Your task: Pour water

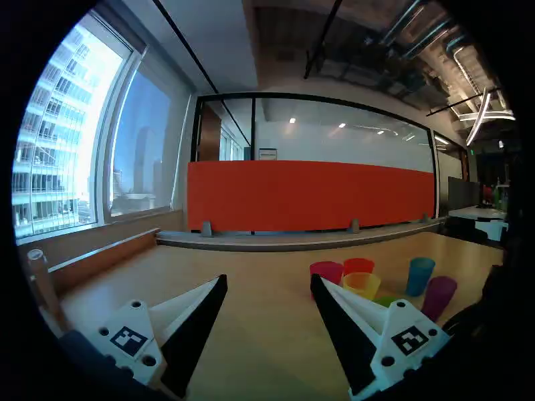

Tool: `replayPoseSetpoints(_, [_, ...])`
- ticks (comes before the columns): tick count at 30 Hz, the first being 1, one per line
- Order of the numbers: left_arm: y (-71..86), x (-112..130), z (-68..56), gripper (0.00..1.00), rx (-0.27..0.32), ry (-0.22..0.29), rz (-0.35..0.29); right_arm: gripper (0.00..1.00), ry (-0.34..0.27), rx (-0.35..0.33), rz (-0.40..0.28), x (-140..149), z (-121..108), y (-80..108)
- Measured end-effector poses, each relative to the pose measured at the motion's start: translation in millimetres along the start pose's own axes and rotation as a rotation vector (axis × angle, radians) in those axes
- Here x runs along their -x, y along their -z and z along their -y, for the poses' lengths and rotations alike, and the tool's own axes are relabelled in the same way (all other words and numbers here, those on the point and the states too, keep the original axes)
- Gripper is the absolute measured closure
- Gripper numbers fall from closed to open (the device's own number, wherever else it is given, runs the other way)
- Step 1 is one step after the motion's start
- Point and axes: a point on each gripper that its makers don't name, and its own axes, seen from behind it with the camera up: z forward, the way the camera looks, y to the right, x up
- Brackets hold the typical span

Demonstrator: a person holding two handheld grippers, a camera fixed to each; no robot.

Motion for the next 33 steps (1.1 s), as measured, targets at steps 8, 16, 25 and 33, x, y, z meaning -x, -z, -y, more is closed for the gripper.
replayPoseSetpoints(8, [-8.3,-39,-1.8,0.08,0.032,-0.027,0.001,0.00,0.039,-0.050,0.023,-41,13,-4.8])
replayPoseSetpoints(16, [-15.9,-84,-5.8,0.08,0.071,-0.030,-0.004,0.00,0.063,-0.101,0.037,-76,25,-10.3])
replayPoseSetpoints(25, [-22.2,-128,-12.9,0.08,0.132,-0.012,-0.005,0.00,0.068,-0.127,0.044,-112,28,-12.2])
replayPoseSetpoints(33, [-27.0,-154,-20.2,0.08,0.178,-0.005,0.000,0.00,0.063,-0.147,0.045,-136,30,-13.7])
